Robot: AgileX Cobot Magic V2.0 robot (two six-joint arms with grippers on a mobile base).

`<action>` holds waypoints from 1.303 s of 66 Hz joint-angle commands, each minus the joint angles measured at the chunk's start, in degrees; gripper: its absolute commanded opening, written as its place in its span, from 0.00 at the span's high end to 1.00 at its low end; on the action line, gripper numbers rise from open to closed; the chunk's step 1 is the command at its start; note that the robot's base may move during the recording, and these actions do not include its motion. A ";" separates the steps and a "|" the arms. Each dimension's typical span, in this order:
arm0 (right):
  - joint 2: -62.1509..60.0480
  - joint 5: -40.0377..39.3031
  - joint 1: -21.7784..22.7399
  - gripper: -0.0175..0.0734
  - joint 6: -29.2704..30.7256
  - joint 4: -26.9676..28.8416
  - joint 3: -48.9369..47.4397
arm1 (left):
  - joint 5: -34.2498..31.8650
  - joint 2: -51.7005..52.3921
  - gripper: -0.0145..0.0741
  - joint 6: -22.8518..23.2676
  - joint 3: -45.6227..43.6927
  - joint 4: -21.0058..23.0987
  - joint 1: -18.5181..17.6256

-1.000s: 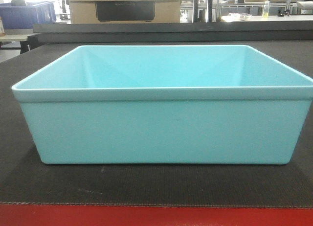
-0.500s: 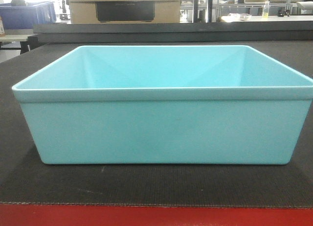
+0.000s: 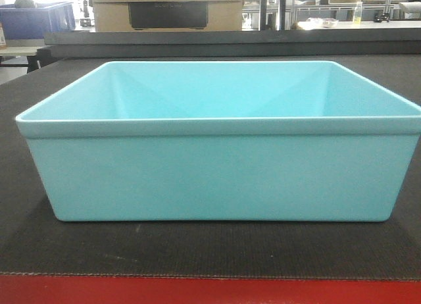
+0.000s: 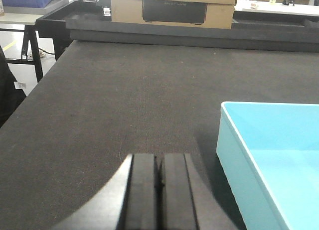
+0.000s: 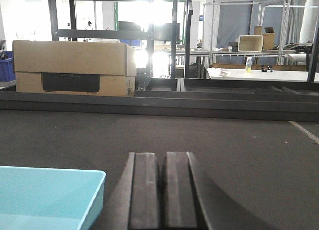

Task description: Fetch blue bin and place on conveyor start

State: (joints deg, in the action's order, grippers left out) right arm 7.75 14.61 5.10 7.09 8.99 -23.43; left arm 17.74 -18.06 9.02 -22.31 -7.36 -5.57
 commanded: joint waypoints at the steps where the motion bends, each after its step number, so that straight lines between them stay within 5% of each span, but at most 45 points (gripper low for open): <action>1: -0.28 -1.66 0.40 0.99 0.58 -0.66 0.14 | -0.84 0.38 0.96 0.03 0.07 0.32 0.18; 19: -0.28 -1.66 0.40 0.99 0.58 -0.66 0.14 | -0.82 0.62 0.96 0.03 0.20 0.32 0.31; 28: -0.28 -1.66 0.40 0.99 0.58 -0.66 0.14 | -1.29 4.75 0.96 -0.81 2.87 1.85 3.99; 39: -0.28 -1.66 0.40 0.99 0.58 -0.66 0.14 | -9.05 13.73 0.96 -9.02 11.91 6.52 8.75; 52: -0.42 -1.66 0.40 0.99 0.58 -0.66 0.14 | -20.10 18.06 0.96 -9.02 22.31 6.53 8.86; 56: -0.42 -1.86 0.40 0.99 0.58 -0.66 0.14 | -15.14 18.06 0.96 -9.02 22.31 6.53 8.77; 86: -0.42 -1.86 0.40 0.99 0.58 -0.66 0.14 | -15.77 18.06 0.96 -9.02 22.31 6.53 8.77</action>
State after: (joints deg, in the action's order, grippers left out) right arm 7.53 14.16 5.10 7.22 8.89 -23.43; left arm 3.60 -0.38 0.00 0.07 -1.10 3.37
